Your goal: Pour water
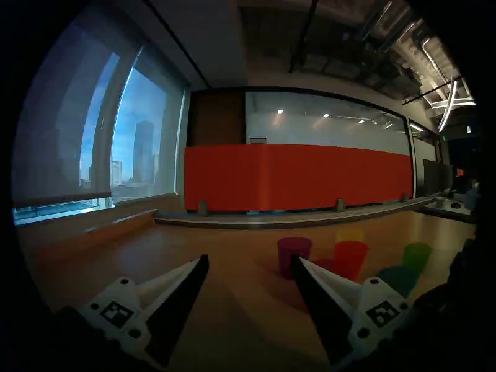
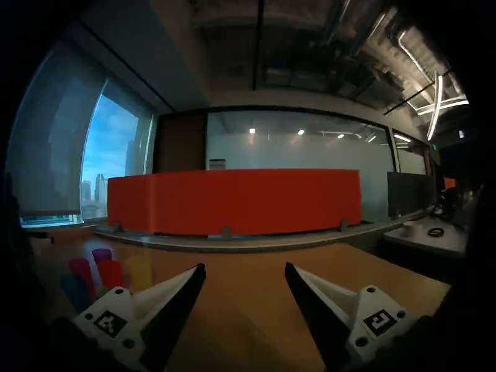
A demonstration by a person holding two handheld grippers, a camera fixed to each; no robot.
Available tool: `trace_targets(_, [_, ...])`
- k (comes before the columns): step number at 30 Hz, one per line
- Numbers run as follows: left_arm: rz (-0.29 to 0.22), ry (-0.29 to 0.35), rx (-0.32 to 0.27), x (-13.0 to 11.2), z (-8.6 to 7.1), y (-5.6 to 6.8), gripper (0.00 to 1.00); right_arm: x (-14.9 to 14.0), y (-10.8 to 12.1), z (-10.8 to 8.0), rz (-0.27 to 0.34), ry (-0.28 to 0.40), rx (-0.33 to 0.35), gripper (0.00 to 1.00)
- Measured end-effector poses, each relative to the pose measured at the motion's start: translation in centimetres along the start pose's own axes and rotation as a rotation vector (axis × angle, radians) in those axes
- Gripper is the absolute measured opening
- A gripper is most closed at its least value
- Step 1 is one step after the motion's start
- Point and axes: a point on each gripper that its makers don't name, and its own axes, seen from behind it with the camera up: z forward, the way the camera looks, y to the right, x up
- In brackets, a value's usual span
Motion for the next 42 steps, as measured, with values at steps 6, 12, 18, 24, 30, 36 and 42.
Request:
trace_targets(6, [0.0,0.0,0.0,0.0,0.0,0.0,0.97,-1.1,0.3,0.4,0.025,-0.008,-0.009,0.99])
trace_targets(12, [0.0,0.0,0.0,0.0,0.0,0.0,0.97,-1.8,0.3,0.7,0.025,-0.019,-0.01,0.99])
trace_targets(18, [0.0,0.0,0.0,0.0,0.1,0.0,0.97,-2.3,0.2,0.7,0.015,-0.028,-0.009,0.99])
trace_targets(24, [0.0,0.0,0.0,0.0,0.1,0.0,0.97,-2.9,0.2,0.8,0.004,-0.036,-0.011,0.99])
trace_targets(30, [0.0,0.0,0.0,0.0,0.1,0.0,0.97,-3.2,0.0,0.9,-0.005,-0.049,-0.011,0.99])
trace_targets(36, [0.0,0.0,0.0,0.0,0.1,0.0,0.97,-3.4,0.1,0.9,-0.022,-0.05,-0.014,0.99])
trace_targets(42, [0.0,0.0,0.0,0.0,0.1,0.0,0.97,-3.4,-0.1,0.9,-0.037,-0.05,-0.015,0.99])
